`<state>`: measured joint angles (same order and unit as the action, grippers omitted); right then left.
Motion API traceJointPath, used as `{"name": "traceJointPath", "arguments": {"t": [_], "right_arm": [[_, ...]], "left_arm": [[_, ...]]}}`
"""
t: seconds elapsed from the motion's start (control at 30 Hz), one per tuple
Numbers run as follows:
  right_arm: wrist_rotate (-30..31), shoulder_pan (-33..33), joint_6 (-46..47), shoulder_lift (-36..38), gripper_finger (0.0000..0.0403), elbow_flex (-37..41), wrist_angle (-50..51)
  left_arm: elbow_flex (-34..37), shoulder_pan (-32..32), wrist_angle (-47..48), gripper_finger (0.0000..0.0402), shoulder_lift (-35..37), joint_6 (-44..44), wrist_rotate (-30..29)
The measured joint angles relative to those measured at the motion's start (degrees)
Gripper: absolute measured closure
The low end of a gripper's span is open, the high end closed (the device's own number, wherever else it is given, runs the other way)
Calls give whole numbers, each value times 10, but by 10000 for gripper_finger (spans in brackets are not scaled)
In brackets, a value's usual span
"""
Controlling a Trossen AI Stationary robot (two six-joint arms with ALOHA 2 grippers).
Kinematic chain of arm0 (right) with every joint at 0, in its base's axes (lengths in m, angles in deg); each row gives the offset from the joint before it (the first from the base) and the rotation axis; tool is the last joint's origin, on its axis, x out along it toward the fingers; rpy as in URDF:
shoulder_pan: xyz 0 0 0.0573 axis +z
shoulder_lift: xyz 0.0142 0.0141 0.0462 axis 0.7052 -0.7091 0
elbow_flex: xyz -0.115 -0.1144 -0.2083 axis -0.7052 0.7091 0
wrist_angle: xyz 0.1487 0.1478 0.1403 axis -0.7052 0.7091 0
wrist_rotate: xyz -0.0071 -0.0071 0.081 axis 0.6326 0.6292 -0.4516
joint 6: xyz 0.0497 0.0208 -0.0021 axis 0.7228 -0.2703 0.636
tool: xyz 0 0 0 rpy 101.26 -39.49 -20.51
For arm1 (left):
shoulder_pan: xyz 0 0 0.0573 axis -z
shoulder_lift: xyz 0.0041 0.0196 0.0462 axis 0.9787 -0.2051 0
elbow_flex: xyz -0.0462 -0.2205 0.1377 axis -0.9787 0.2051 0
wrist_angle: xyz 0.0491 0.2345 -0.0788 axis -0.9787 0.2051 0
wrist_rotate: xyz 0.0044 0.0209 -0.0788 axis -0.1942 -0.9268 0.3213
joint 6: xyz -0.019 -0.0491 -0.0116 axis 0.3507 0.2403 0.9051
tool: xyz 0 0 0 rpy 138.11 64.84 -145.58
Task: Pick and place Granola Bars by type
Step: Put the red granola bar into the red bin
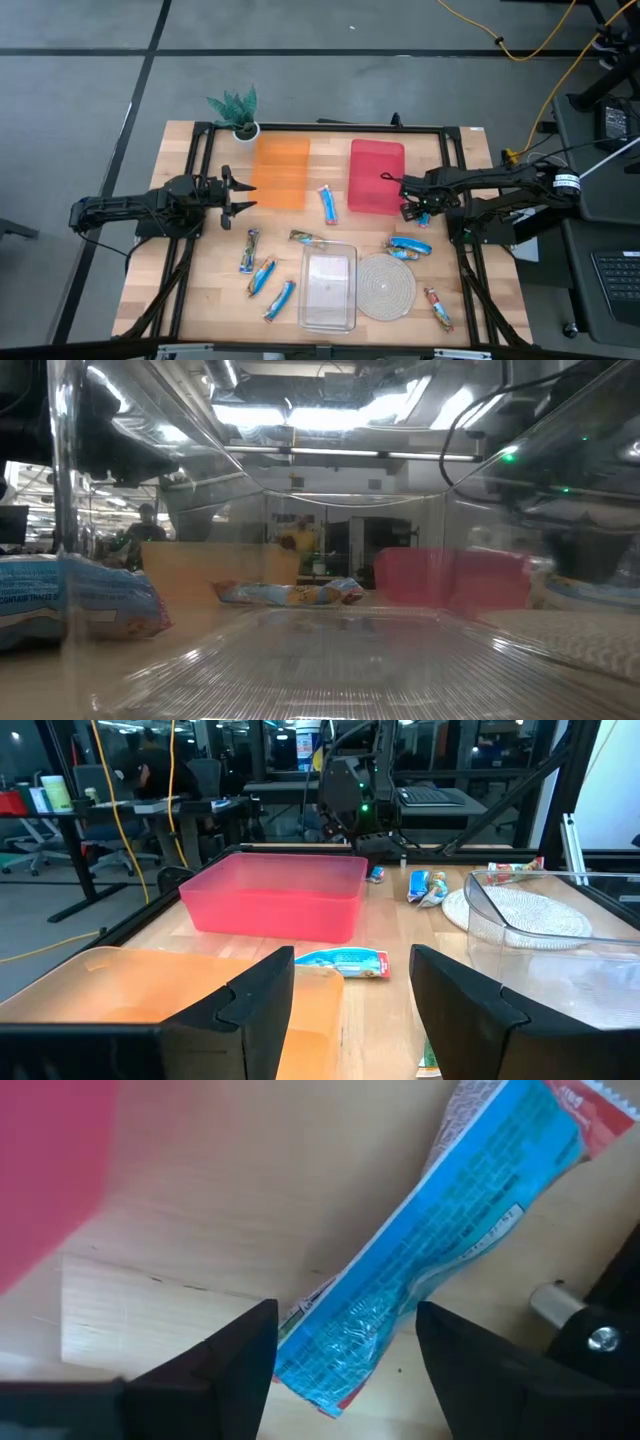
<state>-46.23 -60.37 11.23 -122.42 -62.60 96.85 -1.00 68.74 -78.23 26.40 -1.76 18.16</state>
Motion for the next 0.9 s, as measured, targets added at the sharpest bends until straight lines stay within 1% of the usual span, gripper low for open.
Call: {"name": "traceJointPath", "arguments": {"t": [0.1,0.2,0.63,0.77,0.9], "right_arm": [[0,0,0,0,164,0,0],[0,0,-1,0,180,0,0],[1,0,-16,0,311,0,1],[0,0,-17,0,338,0,1],[0,0,-18,0,351,0,1]], "left_arm": [[0,0,0,208,0,0,0],[0,0,0,208,0,0,0],[0,0,0,208,0,0,0],[0,0,0,208,0,0,0],[0,0,0,208,0,0,0]]}}
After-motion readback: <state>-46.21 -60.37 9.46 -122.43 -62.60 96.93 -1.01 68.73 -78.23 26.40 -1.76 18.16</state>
